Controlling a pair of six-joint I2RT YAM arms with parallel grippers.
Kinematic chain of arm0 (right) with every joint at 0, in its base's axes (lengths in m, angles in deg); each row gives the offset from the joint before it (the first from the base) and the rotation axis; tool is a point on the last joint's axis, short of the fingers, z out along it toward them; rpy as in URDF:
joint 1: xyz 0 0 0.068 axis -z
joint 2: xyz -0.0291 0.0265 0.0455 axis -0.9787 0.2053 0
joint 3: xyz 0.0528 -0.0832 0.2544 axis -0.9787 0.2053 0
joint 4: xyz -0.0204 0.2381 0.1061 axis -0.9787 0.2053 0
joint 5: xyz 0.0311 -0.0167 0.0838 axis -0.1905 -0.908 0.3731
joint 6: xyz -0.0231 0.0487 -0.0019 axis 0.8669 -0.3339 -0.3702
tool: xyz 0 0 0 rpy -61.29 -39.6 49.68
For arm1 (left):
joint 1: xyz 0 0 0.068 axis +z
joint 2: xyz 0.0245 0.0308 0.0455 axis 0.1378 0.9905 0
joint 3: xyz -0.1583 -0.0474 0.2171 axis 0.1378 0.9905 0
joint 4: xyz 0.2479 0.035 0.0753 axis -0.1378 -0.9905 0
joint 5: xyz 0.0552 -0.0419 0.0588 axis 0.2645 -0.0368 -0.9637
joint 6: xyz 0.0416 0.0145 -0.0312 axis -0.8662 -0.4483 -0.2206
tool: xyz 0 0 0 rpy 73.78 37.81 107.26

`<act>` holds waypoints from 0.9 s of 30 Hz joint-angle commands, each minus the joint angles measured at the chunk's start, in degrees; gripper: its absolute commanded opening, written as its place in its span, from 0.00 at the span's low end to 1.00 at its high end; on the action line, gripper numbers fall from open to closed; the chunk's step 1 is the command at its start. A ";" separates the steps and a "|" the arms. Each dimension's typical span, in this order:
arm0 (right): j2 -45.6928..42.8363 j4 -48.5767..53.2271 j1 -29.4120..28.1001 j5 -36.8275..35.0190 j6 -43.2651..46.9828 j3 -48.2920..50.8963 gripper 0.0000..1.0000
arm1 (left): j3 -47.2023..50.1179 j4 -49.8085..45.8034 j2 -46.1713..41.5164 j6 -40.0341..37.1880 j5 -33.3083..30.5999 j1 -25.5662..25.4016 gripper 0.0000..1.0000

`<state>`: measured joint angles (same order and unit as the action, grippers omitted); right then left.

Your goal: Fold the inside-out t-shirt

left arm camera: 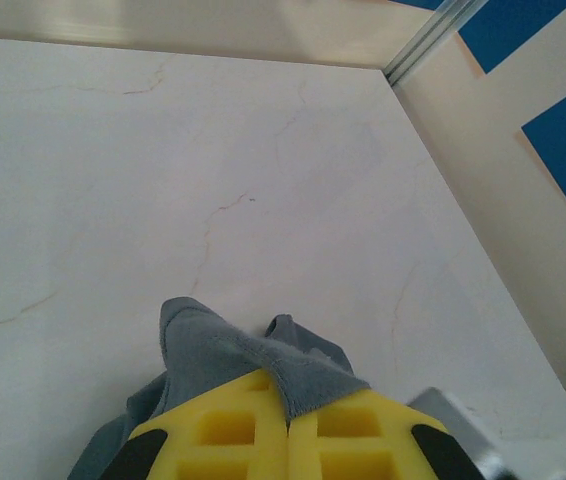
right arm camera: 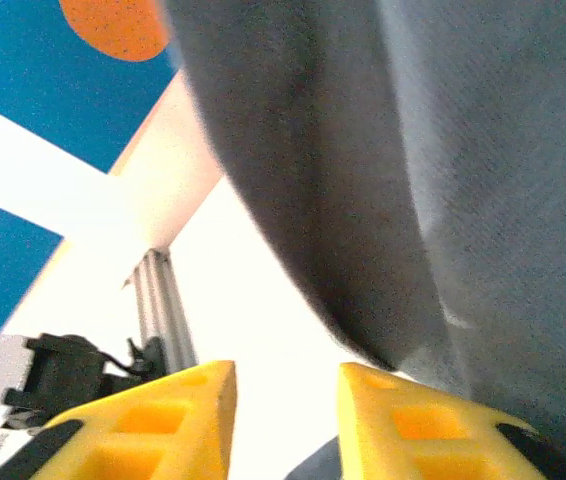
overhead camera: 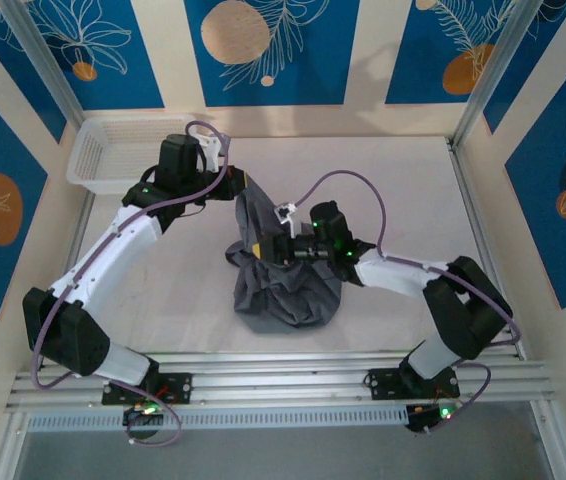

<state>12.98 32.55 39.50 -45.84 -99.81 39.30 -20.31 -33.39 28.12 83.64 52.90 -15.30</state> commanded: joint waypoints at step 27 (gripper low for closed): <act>12.47 -7.36 -1.07 6.33 -1.61 -7.85 0.14 | -0.24 -0.25 -0.20 -0.06 -1.90 1.11 0.00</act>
<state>25.39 27.35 38.73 -38.72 -99.35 32.20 -20.31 -33.41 28.14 83.64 52.58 -15.17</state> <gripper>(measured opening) 0.159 0.042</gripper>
